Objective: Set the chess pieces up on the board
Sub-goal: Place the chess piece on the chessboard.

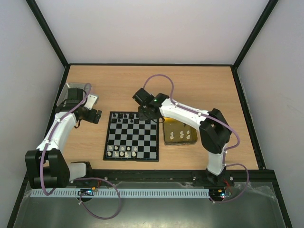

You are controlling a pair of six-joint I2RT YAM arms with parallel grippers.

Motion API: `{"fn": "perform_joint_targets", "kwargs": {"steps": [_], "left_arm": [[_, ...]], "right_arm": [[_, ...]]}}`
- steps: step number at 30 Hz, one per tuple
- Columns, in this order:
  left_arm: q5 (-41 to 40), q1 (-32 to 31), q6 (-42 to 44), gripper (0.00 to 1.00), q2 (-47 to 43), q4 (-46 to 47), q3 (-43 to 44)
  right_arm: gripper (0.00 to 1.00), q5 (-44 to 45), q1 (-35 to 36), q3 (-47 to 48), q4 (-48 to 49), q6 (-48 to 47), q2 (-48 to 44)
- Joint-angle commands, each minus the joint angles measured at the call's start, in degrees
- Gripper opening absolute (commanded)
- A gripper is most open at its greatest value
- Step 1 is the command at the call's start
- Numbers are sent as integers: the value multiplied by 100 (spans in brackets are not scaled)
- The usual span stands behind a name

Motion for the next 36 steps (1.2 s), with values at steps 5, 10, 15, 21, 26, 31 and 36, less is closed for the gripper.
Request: {"fn": "perform_joint_targets", "kwargs": {"steps": [5, 10, 15, 21, 26, 31, 36], "left_arm": [[6, 14, -69, 94, -16, 0, -38], [15, 14, -78, 94, -12, 18, -62], [24, 14, -87, 94, -25, 18, -65], [25, 14, -87, 94, -34, 36, -112], [15, 14, -87, 94, -38, 39, -117], [5, 10, -87, 94, -38, 48, -130], [6, 14, -86, 94, -39, 46, -137]], "right_arm": [[2, -30, 186, 405, -123, 69, 374], [2, -6, 193, 409, -93, 52, 567], [2, 5, 199, 617, -88, 10, 764], [2, 31, 193, 656, -43, 2, 922], [2, 38, 199, 655, -4, -13, 997], [2, 66, 187, 649, 11, -33, 1045], [2, 124, 180, 638, 33, -42, 1069]]}}
